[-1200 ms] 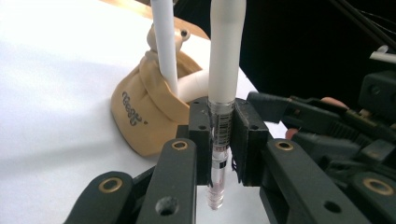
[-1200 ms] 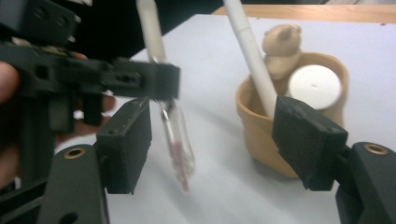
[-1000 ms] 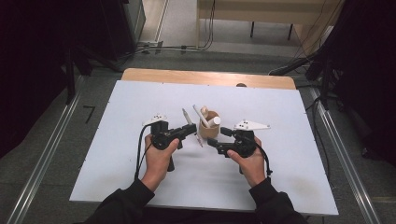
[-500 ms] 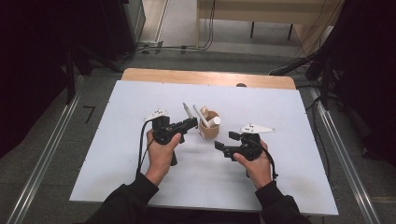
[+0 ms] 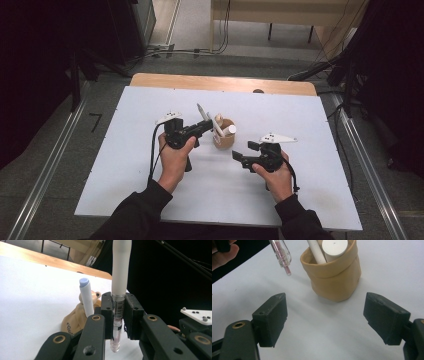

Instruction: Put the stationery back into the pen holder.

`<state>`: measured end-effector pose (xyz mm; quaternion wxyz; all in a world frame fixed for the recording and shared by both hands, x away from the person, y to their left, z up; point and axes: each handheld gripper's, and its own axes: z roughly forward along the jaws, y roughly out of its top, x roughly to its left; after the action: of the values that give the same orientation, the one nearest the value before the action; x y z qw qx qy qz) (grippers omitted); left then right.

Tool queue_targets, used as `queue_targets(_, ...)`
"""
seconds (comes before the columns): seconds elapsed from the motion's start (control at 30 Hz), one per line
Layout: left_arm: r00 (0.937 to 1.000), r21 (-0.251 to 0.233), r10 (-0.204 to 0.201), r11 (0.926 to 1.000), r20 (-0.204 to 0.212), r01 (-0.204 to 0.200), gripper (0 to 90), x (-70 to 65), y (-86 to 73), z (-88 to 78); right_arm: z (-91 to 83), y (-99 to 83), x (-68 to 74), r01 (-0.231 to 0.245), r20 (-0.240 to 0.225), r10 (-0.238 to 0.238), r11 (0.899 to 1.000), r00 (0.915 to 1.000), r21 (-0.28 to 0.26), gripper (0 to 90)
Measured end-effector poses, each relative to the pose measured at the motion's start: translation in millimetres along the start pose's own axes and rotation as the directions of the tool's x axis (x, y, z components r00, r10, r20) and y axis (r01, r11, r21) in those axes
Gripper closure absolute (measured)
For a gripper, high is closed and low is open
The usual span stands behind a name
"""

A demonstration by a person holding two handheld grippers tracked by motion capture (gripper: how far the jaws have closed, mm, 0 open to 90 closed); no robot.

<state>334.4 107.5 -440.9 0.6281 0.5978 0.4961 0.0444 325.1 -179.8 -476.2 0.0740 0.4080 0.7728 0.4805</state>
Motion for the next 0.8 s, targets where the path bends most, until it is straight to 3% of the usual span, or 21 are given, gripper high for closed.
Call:
queue_targets(0.3,0.9999,-0.013,-0.006,0.9999,-0.016,0.006,80.5,4.5,5.0,6.1,1.0,-0.2,-0.5,0.0,0.002,0.0,1.0,1.0,0.0,18.1)
queue_targets(0.8,0.9995,-0.032,-0.031,0.999,-0.008,0.03,80.5,5.0,9.1,13.9,0.2,-0.1,-1.6,-0.006,0.0,0.006,1.0,1.0,-0.005,18.4)
